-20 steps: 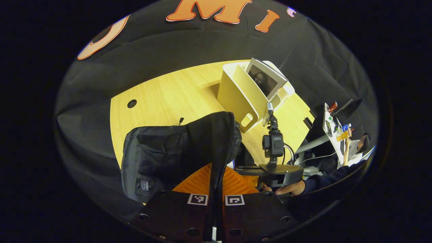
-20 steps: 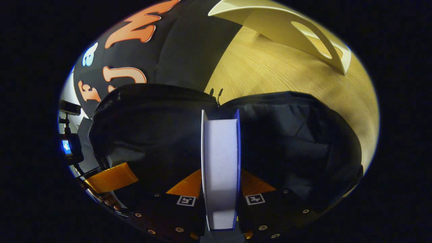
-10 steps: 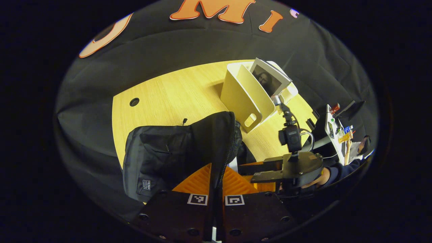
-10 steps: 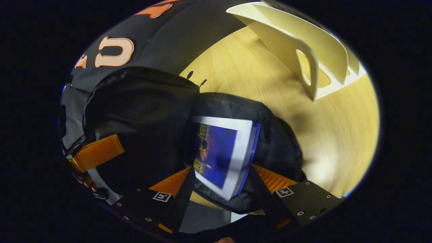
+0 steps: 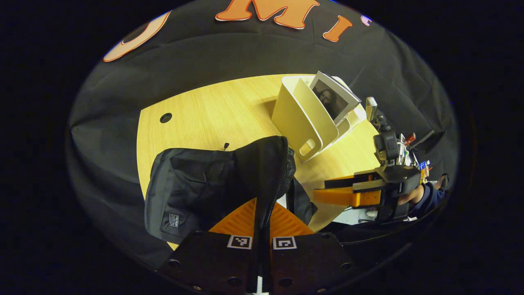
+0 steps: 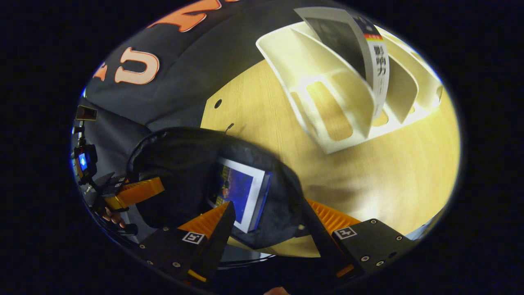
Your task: Open the schoolbag, grab two books from the bookshelf and put them into the schoolbag.
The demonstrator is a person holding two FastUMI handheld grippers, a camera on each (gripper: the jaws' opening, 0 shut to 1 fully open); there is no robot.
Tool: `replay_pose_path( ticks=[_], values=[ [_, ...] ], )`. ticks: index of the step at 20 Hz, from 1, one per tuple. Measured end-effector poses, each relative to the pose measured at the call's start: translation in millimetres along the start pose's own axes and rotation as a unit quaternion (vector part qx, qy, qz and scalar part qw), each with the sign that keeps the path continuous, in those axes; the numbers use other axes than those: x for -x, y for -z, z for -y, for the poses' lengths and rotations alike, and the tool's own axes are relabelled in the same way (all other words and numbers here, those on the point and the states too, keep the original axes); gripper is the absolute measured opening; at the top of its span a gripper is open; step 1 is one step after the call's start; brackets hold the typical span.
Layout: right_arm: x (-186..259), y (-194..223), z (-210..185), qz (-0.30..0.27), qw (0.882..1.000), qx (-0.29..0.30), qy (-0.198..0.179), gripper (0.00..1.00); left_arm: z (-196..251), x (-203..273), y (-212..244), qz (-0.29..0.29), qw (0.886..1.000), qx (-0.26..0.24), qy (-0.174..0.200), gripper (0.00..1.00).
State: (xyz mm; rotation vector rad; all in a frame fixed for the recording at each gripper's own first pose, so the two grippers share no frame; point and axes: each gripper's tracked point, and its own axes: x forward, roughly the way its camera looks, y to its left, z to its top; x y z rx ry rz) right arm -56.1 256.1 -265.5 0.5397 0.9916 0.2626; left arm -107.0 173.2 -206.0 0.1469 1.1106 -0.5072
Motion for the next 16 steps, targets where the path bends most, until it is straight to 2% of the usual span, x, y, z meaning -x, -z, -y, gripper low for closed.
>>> replay_pose_path(
  ticks=[5,7,9,11,14,16],
  values=[
    [36,-26,22,-0.004,0.999,0.008,0.03,0.98,-1,-5,-2,-0.003,1.0,-0.002,0.005,0.05],
    [46,-34,24,-0.013,0.999,0.008,0.032,0.99,-2,-7,0,-0.003,1.0,0.0,0.006,0.05],
    [53,-46,29,-0.009,0.999,0.027,0.046,0.99,-4,-6,1,-0.002,1.0,-0.001,0.008,0.05],
    [59,-67,27,0.012,0.996,0.07,0.063,0.99,-6,-5,1,-0.002,1.0,-0.002,0.005,0.05],
    [74,-92,17,0.025,0.994,0.077,0.072,0.99,-9,-4,-1,-0.001,1.0,-0.014,0.003,0.05],
    [86,-108,24,0.031,0.99,0.1,0.098,0.99,-9,-3,0,-0.001,1.0,-0.018,0.003,0.05]
  ],
)
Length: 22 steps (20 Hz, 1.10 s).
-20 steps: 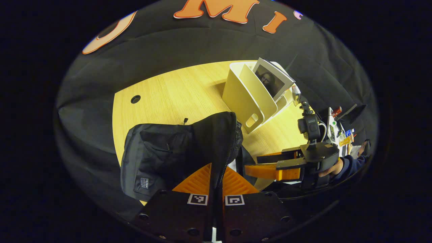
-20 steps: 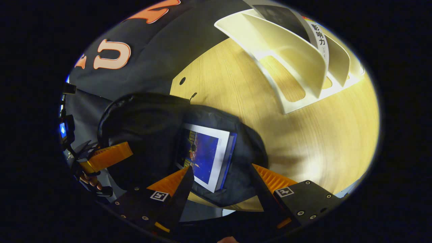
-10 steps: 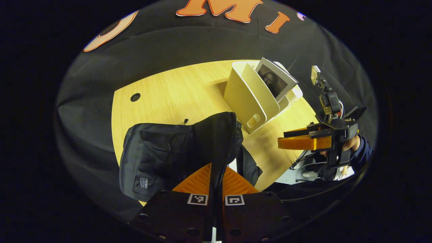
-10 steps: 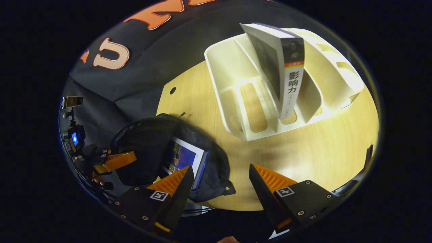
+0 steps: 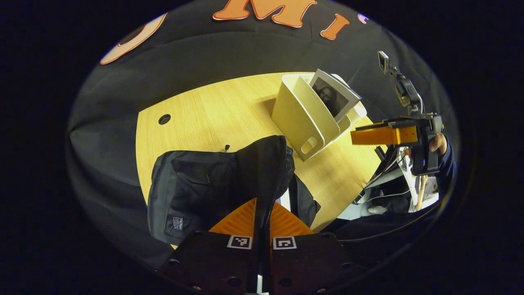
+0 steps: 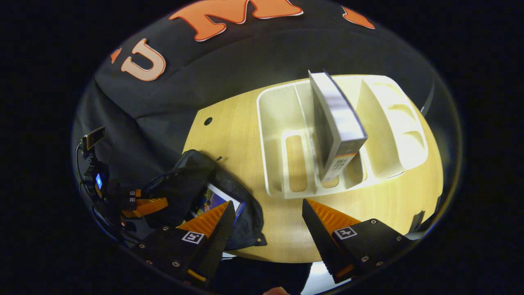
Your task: Open the schoolbag, grab two books from the bookshelf and put them into the schoolbag.
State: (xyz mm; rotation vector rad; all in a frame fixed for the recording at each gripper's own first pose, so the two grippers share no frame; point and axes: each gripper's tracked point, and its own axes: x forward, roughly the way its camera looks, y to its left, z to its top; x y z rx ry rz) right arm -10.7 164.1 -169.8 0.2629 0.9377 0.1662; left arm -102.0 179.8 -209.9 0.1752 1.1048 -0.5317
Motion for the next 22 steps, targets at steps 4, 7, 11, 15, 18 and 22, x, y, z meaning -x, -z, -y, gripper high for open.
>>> replay_pose_path(
  ticks=[4,7,11,15,18,22],
  values=[
    [17,-26,13,-0.003,0.999,0.036,0.035,0.99,-1,3,-2,0.002,1.0,-0.007,-0.004,0.05],
    [26,-48,25,-0.009,0.997,0.05,0.058,0.99,-2,5,-1,0.006,1.0,-0.008,-0.009,0.05],
    [27,-70,39,-0.026,0.995,0.069,0.067,0.99,-2,5,-1,0.01,1.0,0.012,-0.016,0.05],
    [15,-90,56,-0.053,0.991,0.095,0.075,0.99,1,3,-2,0.013,0.999,0.033,-0.028,0.05],
    [-4,-106,76,-0.072,0.989,0.097,0.082,0.98,2,1,-2,0.013,0.998,0.052,-0.041,0.05],
    [-39,-119,92,-0.109,0.987,0.084,0.087,0.99,4,2,0,0.013,0.995,0.078,-0.06,0.05]
  ],
)
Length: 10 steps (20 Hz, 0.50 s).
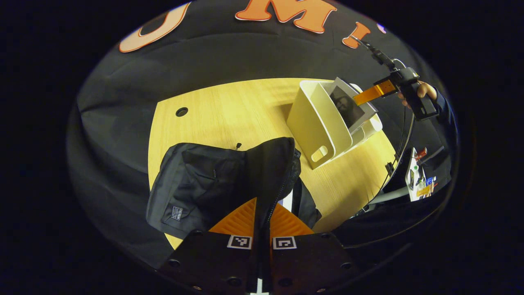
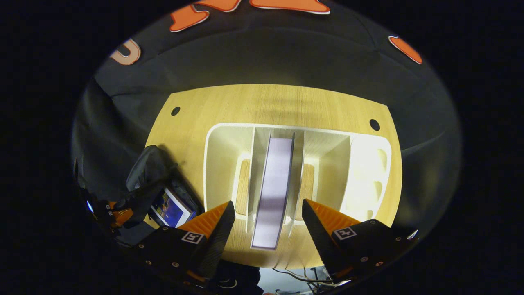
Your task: Open the schoolbag, grab two books from the bookshelf and put them into the schoolbag.
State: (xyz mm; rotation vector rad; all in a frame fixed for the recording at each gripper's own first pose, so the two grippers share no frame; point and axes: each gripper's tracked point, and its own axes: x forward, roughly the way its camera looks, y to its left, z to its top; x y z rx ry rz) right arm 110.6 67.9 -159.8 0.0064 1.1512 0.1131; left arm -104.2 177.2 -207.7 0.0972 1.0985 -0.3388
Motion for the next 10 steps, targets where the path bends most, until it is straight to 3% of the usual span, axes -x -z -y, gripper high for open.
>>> replay_pose_path(
  ticks=[5,8,10],
  values=[
    [-34,-12,7,-0.028,1.0,0.002,0.01,0.93,2,-1,1,-0.003,1.0,0.02,-0.018,0.05],
    [-46,-15,7,-0.041,0.999,-0.009,0.01,0.71,4,0,-1,-0.005,0.999,0.024,-0.027,0.05],
    [-50,-18,4,-0.043,0.999,-0.018,0.005,0.64,5,-2,-2,-0.009,0.999,0.027,-0.029,0.05]
  ],
)
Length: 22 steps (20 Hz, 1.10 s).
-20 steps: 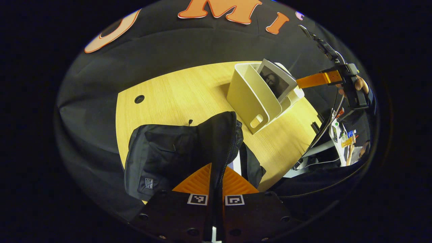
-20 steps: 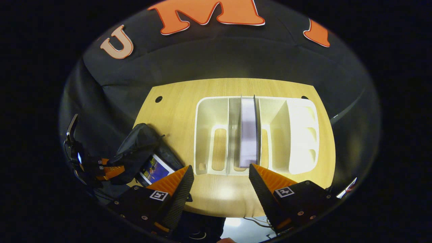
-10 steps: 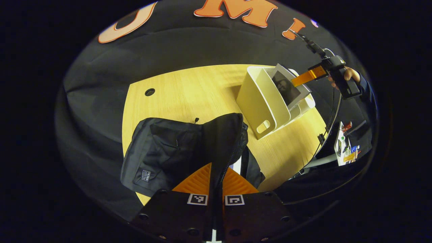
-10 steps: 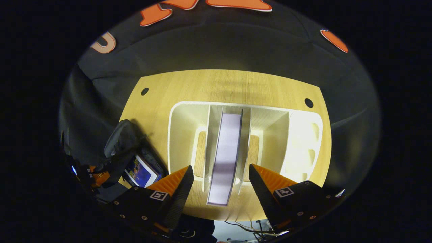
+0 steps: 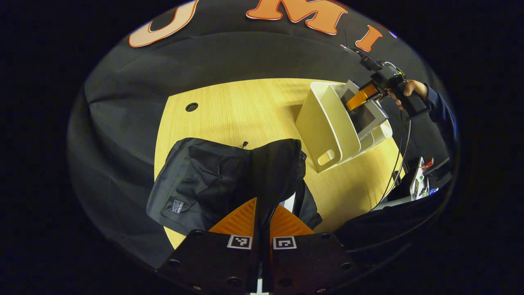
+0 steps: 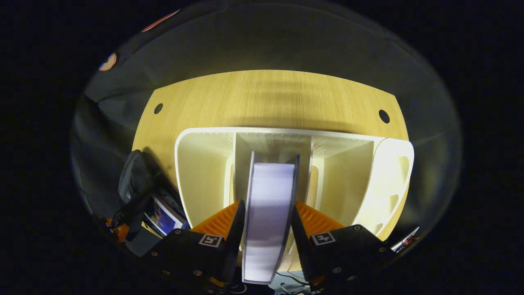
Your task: Open the schoolbag, grab two books from the bookshelf and put them into the schoolbag.
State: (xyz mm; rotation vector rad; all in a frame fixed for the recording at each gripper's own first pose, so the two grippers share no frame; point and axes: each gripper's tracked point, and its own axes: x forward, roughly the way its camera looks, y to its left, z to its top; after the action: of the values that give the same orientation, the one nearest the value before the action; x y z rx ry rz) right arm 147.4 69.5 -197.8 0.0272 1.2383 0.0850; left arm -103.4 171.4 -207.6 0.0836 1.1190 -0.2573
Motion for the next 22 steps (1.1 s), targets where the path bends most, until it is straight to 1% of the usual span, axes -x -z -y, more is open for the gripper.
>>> replay_pose_path(
  ticks=[1,2,4,5,6,8,11,14,18,22],
  values=[
    [-3,-1,1,0.003,1.0,0.003,0.004,0.62,2,1,1,-0.002,1.0,0.0,0.0,0.05],
    [-6,0,3,-0.001,1.0,0.006,0.01,0.55,1,0,0,-0.002,1.0,-0.001,0.0,0.05],
    [-4,2,3,-0.007,1.0,0.0,0.015,0.45,1,-2,-1,0.0,1.0,-0.004,0.002,0.05],
    [-4,2,6,-0.006,1.0,-0.006,0.025,0.5,1,-1,-1,-0.001,1.0,-0.005,0.005,0.05],
    [-2,4,8,-0.006,0.999,-0.008,0.031,0.41,1,-1,-1,0.0,1.0,-0.009,0.009,0.05],
    [8,8,6,-0.003,0.999,-0.013,0.031,0.41,-1,-3,-3,-0.001,1.0,-0.019,0.017,0.05],
    [25,20,-1,0.004,1.0,-0.024,0.02,0.41,-2,-5,-2,-0.002,0.999,-0.031,0.03,0.05],
    [42,36,2,0.013,0.999,-0.039,0.022,0.41,-1,-6,-4,-0.002,0.998,-0.05,0.044,0.05],
    [58,66,6,0.022,0.998,-0.059,0.025,0.4,-2,-8,-3,0.0,0.996,-0.066,0.058,0.05],
    [74,100,3,0.031,0.996,-0.087,0.013,0.41,-3,-8,-2,0.001,0.994,-0.077,0.072,0.05]
  ],
)
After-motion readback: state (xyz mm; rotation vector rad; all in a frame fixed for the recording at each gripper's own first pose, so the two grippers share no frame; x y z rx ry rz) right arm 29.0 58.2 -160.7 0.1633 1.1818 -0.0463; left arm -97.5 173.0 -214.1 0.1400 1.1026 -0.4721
